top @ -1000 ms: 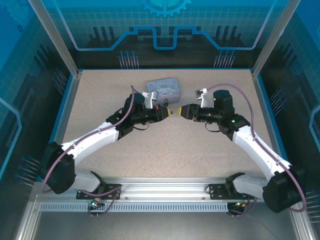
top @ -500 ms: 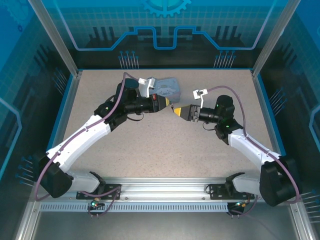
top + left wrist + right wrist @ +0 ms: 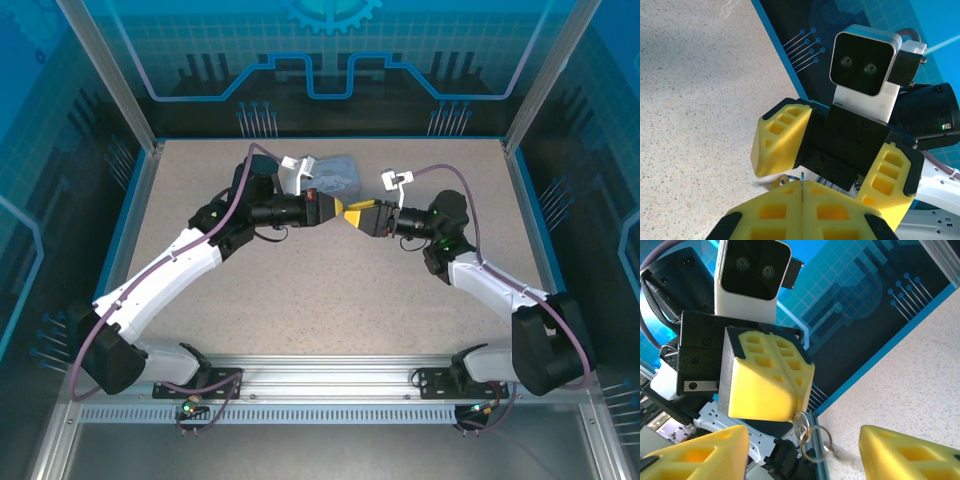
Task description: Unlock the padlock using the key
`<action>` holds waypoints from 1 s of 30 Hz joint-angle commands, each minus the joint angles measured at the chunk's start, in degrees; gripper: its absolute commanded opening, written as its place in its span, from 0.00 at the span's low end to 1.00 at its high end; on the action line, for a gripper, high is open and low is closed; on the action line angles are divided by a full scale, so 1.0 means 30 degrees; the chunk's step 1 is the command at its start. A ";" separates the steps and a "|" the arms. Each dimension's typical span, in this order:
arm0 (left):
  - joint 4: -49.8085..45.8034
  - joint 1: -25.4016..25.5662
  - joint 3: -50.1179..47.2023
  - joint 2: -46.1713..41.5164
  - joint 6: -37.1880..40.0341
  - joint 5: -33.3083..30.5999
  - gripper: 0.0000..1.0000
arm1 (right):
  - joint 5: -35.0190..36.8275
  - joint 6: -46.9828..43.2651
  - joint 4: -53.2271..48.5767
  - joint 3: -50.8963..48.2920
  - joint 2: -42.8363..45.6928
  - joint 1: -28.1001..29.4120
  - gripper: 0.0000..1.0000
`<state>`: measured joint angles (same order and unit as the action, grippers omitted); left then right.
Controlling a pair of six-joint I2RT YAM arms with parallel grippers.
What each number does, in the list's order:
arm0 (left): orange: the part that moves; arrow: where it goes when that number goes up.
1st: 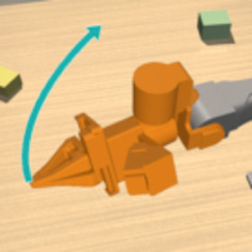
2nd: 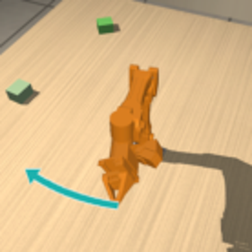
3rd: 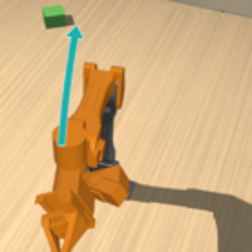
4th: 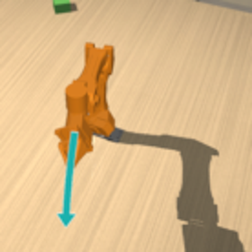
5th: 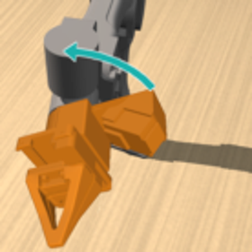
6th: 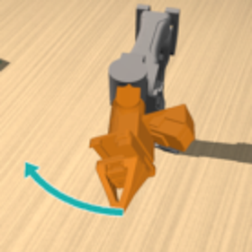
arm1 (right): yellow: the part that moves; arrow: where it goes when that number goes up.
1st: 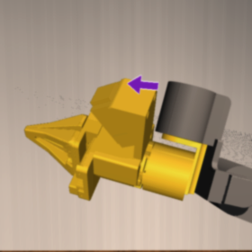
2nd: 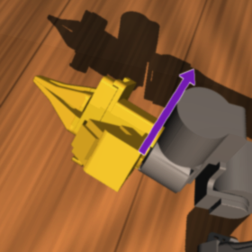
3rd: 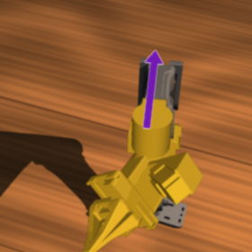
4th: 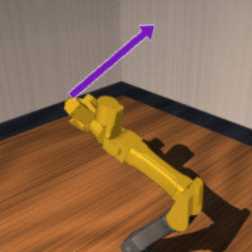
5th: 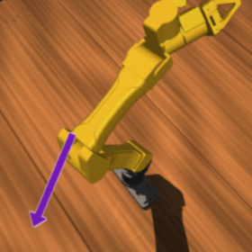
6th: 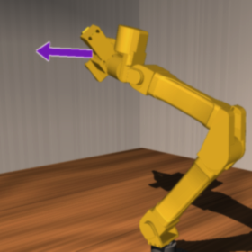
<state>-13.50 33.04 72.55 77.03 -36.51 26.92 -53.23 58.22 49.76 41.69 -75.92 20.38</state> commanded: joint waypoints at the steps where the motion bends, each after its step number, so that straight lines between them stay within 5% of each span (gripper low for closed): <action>1: 0.0632 -0.0106 0.0307 0.0326 -0.0429 0.0686 0.00 | -0.0608 0.0545 0.1519 0.0622 -0.0268 0.0466 0.55; 13: 0.0046 -0.0127 0.0084 0.0399 -0.0134 -0.0226 0.00 | -0.0145 0.0224 0.0021 0.0564 0.0505 0.0277 0.31; 22: 0.0074 -0.0261 -0.0317 0.0191 0.0073 -0.0228 0.00 | -0.0383 -0.0007 -0.0829 0.0352 0.0901 -0.0263 0.28; 30: -0.0289 -0.0615 -0.0279 0.0220 0.1069 0.0878 0.00 | -0.1995 -0.3452 -0.5384 0.1009 0.1801 -0.0348 0.28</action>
<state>-13.10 32.29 72.20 78.28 -35.79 28.53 -55.42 53.32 38.83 42.63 -72.84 19.99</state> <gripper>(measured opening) 0.053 0.282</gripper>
